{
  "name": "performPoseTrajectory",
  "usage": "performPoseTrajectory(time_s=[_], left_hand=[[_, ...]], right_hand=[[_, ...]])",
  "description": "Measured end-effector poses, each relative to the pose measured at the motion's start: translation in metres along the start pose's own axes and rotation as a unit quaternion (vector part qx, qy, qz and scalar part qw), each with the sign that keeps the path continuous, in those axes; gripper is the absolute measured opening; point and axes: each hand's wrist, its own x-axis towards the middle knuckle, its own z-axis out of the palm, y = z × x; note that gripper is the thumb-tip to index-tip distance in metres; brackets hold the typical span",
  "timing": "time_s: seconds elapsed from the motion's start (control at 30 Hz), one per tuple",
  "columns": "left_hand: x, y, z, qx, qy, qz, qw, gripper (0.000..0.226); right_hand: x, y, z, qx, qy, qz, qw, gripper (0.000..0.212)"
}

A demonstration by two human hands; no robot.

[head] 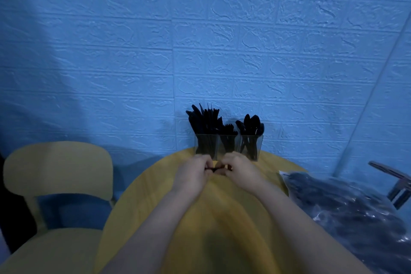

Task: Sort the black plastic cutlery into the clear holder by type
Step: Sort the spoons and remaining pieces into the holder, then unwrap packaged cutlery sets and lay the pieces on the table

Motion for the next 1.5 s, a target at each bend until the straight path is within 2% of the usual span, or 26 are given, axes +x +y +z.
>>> performPoseTrajectory(time_s=[0.07, 0.13, 0.2, 0.3, 0.47, 0.6, 0.7, 0.8, 0.9, 0.97, 1.03, 1.1, 1.27, 1.37, 1.43, 1.5], left_hand=[[0.019, -0.003, -0.010, -0.065, 0.046, -0.006, 0.997, 0.011], [0.040, -0.009, -0.015, -0.080, 0.059, -0.011, 0.995, 0.020], [0.061, -0.015, -0.011, -0.018, 0.025, 0.013, 0.999, 0.034], [0.082, -0.015, 0.000, 0.116, -0.017, 0.035, 0.992, 0.051], [0.082, -0.028, 0.016, 0.182, -0.031, 0.025, 0.982, 0.044], [0.082, -0.038, 0.019, 0.195, -0.019, 0.046, 0.979, 0.051], [0.080, -0.038, 0.019, 0.199, -0.019, 0.054, 0.978, 0.052], [0.079, -0.039, 0.020, 0.196, -0.017, 0.056, 0.979, 0.050], [0.079, -0.039, 0.020, 0.196, -0.021, 0.061, 0.979, 0.050], [0.079, -0.038, 0.020, 0.201, -0.029, 0.060, 0.977, 0.050], [0.078, -0.037, 0.019, 0.206, -0.037, 0.057, 0.976, 0.050], [0.077, -0.038, 0.018, 0.213, -0.045, 0.061, 0.974, 0.050], [0.076, -0.035, 0.014, 0.217, -0.071, 0.065, 0.971, 0.052], [0.070, -0.031, 0.009, 0.193, -0.092, 0.061, 0.975, 0.054], [0.061, -0.025, 0.008, 0.155, -0.096, 0.056, 0.982, 0.053], [0.048, -0.013, 0.008, 0.101, -0.088, 0.062, 0.989, 0.050]], right_hand=[[0.013, -0.006, -0.013, 0.021, 0.064, 0.033, 0.997, 0.017], [0.026, -0.006, -0.027, 0.062, 0.140, 0.097, 0.983, 0.022], [0.041, -0.004, -0.038, 0.112, 0.191, 0.141, 0.965, 0.021], [0.069, -0.009, -0.051, 0.145, 0.221, 0.135, 0.955, 0.013], [0.110, -0.016, -0.056, 0.156, 0.275, 0.117, 0.941, 0.003], [0.125, -0.007, -0.038, 0.087, 0.226, 0.127, 0.962, 0.011], [0.127, 0.005, -0.021, -0.057, 0.150, 0.130, 0.978, 0.015], [0.125, 0.012, -0.008, -0.154, 0.102, 0.144, 0.972, 0.026], [0.119, 0.010, -0.007, -0.153, 0.142, 0.120, 0.971, 0.047], [0.117, 0.009, -0.008, -0.157, 0.147, 0.064, 0.975, 0.056], [0.117, 0.009, -0.006, -0.199, 0.098, 0.024, 0.975, 0.055], [0.117, 0.010, -0.003, -0.208, 0.056, 0.043, 0.975, 0.052], [0.116, 0.007, -0.010, -0.207, 0.011, 0.087, 0.974, 0.059], [0.098, 0.001, -0.020, -0.177, 0.037, 0.087, 0.980, 0.062], [0.073, -0.002, -0.025, -0.170, 0.068, 0.077, 0.980, 0.057], [0.038, -0.003, -0.032, -0.164, 0.066, 0.078, 0.981, 0.052]])
